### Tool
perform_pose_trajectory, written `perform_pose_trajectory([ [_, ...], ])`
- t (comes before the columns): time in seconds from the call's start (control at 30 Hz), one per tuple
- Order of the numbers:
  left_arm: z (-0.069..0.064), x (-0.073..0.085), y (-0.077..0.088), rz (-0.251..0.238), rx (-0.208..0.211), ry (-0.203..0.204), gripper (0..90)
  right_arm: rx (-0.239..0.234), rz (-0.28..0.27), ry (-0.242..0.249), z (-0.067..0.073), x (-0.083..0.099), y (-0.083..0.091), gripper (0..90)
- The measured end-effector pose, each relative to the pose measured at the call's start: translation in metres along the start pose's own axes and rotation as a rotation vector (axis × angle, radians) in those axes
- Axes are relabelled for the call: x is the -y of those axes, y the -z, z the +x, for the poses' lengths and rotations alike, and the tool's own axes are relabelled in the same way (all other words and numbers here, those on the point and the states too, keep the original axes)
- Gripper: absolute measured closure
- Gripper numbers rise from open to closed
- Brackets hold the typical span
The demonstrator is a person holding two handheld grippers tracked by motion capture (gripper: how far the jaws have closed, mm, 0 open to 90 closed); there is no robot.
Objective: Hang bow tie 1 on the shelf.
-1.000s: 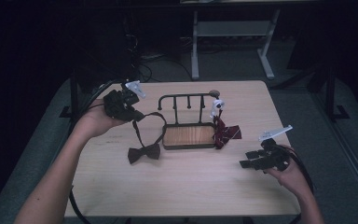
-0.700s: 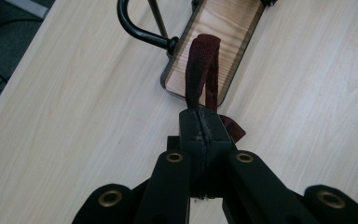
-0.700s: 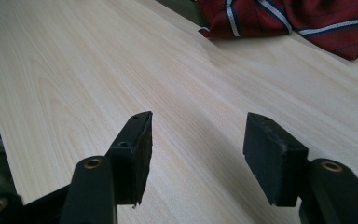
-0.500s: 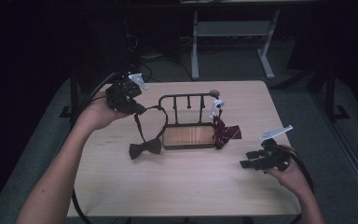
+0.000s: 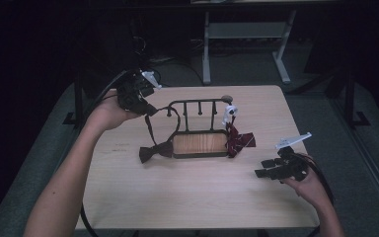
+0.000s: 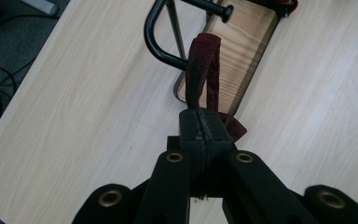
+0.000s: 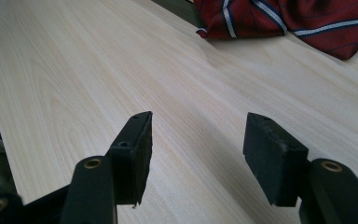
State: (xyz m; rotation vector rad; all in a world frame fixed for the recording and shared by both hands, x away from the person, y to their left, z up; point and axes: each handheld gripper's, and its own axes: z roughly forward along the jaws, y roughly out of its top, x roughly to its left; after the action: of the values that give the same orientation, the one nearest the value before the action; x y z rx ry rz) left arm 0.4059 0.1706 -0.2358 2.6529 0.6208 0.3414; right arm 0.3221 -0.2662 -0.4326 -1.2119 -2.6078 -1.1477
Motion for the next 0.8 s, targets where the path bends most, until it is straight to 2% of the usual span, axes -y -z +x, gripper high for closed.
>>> perform_pose_trajectory([
  [0.13,0.007,-0.003,-0.006,0.014,0.004,0.020,90.0,0.000,-0.002,0.000,0.000,0.000,0.000,42.1],
  [0.33,0.016,-0.004,-0.012,0.011,0.005,0.053,90.0,0.001,-0.007,0.001,-0.001,0.000,0.001,42.1],
  [0.8,0.023,-0.011,-0.030,0.063,-0.017,0.081,89.8,0.002,-0.007,0.000,-0.001,0.001,0.002,42.1],
])
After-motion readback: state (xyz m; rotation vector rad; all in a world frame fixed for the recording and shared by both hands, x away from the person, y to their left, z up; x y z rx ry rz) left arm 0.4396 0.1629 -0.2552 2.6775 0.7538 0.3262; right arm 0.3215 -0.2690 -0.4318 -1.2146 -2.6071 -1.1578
